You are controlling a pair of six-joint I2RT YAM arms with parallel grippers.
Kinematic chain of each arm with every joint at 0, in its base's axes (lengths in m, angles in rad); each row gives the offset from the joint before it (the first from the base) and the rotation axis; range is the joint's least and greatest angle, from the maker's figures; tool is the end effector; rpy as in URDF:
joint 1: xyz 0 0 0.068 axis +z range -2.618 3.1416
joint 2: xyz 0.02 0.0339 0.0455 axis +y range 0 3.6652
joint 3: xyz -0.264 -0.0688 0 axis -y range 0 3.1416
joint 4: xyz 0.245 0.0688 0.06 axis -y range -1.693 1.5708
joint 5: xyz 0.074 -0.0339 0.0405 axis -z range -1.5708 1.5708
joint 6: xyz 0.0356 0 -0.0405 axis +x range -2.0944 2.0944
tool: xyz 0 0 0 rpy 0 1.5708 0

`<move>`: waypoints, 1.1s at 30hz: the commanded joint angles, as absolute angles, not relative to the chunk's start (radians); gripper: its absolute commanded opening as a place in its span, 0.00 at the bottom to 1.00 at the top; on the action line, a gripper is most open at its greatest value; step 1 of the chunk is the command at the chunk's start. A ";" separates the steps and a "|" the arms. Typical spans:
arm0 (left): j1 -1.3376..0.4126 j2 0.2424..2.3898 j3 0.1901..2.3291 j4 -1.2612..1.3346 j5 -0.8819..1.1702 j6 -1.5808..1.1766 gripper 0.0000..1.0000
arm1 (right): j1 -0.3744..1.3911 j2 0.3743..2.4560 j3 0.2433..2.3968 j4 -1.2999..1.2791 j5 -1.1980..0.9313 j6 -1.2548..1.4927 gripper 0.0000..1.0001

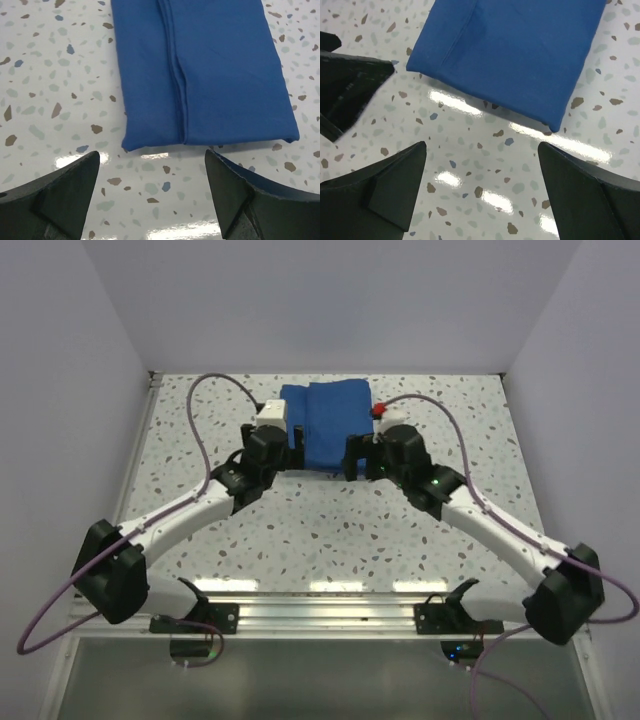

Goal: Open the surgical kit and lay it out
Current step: Open the surgical kit at the center of the board.

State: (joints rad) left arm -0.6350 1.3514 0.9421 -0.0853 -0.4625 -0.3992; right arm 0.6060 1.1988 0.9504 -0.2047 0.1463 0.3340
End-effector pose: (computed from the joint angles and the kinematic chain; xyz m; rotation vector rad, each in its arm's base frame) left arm 0.2545 -0.1677 0.2785 -0.0437 2.0137 -0.1803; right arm 0.2286 0.1521 0.3096 -0.1845 2.0393 0.4456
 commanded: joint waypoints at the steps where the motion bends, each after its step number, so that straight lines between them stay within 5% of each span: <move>1: -0.683 1.416 1.064 -0.169 -0.560 -0.385 0.90 | 0.675 1.361 1.139 -0.385 0.356 0.273 0.98; 16: -0.681 1.008 0.851 -0.209 -0.545 -0.466 0.91 | 0.799 1.989 1.856 -0.568 0.403 0.218 0.96; 33: -0.681 0.790 0.584 -0.156 -0.488 -0.526 0.91 | 0.789 2.385 2.203 -0.713 0.655 0.215 0.92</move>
State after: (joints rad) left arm -0.6830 0.8169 0.5972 -0.2031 -0.4988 -0.5053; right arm 0.7990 2.3547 2.1231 -0.6678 0.5751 0.2192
